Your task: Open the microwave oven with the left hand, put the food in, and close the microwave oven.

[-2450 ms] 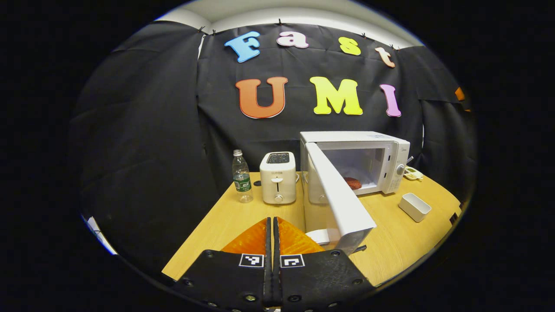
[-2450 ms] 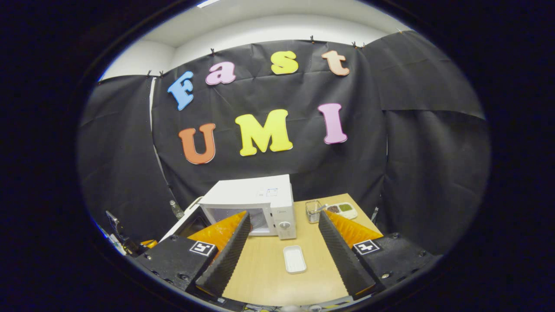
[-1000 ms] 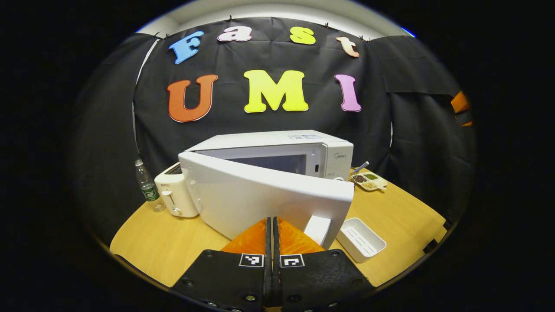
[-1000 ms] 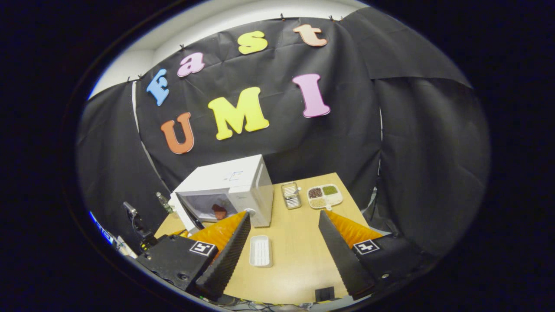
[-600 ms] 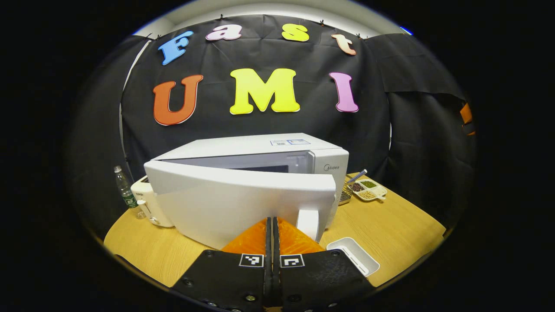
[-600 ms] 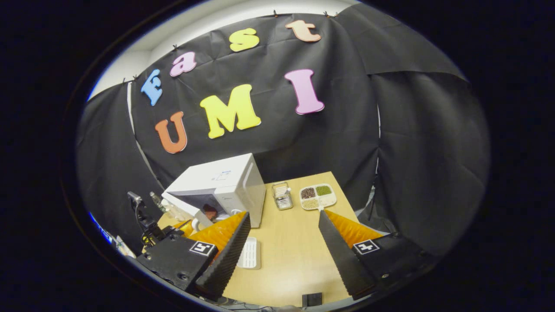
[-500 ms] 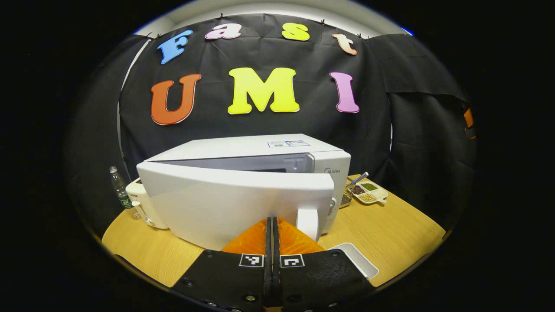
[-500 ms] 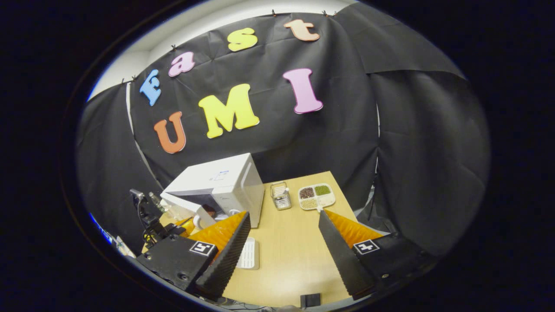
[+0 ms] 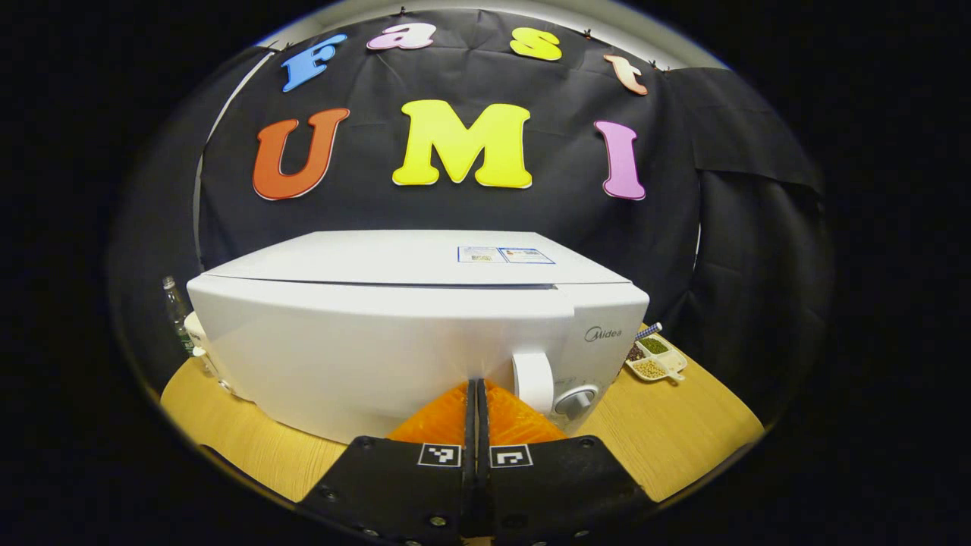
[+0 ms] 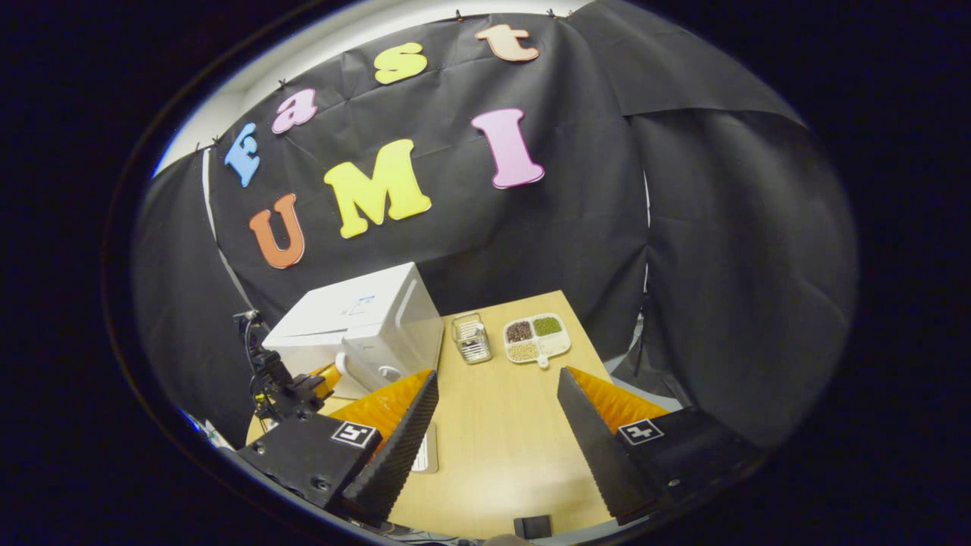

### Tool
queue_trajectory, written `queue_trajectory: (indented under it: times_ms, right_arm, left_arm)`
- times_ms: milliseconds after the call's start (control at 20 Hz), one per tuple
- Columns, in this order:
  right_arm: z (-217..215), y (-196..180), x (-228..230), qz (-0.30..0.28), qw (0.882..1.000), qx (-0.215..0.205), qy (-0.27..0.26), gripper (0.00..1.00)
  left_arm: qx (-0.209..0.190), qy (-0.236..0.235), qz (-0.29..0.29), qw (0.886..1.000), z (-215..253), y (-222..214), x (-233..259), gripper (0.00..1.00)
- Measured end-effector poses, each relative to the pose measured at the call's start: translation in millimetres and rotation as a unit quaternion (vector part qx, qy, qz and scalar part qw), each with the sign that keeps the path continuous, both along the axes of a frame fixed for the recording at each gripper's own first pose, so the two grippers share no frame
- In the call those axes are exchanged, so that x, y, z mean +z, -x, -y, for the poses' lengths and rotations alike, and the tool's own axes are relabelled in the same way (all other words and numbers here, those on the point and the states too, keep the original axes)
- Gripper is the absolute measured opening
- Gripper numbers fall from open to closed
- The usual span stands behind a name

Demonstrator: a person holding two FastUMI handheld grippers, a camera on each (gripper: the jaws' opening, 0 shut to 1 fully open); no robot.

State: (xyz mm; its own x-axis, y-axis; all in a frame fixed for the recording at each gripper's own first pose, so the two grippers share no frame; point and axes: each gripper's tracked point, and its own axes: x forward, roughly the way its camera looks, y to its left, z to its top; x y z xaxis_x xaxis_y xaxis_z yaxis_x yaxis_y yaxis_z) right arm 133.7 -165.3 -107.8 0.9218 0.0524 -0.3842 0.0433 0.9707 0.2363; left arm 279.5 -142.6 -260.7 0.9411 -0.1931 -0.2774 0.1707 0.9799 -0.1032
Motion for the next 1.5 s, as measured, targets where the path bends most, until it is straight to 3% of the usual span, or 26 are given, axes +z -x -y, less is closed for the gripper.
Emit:
queue_trajectory:
  times_ms: [400,750,950,1100,1300,1500]
  right_arm:
    - [-5.9,-7.7,-3.6,0.001,1.0,0.003,-0.014,1.0]
    - [-7.0,-5.0,-11.1,-0.004,1.0,0.0,-0.007,1.0]
    - [-6.4,3.8,-11.1,-0.003,1.0,-0.005,-0.007,1.0]
    - [-7.9,11.6,-13.6,-0.002,1.0,-0.012,-0.003,1.0]
    - [-10.0,25.8,-16.0,-0.001,1.0,-0.029,0.007,1.0]
    - [-20.9,48.1,-6.9,0.014,0.998,-0.045,0.028,1.0]
  left_arm:
    - [-0.001,-0.016,-0.006,1.0,2.1,-14.2,-2.3,0.0]
    - [0.005,-0.009,-0.014,1.0,3.5,-1.7,-5.0,0.0]
    - [0.048,-0.065,-0.031,0.996,-33.0,7.3,-14.6,0.0]
    - [0.066,-0.096,-0.044,0.992,-60.6,19.8,-23.6,0.95]
    - [0.062,-0.089,-0.029,0.994,-68.5,44.5,-6.6,0.95]
    - [0.032,-0.07,0.006,0.997,-57.7,86.3,42.7,0.95]
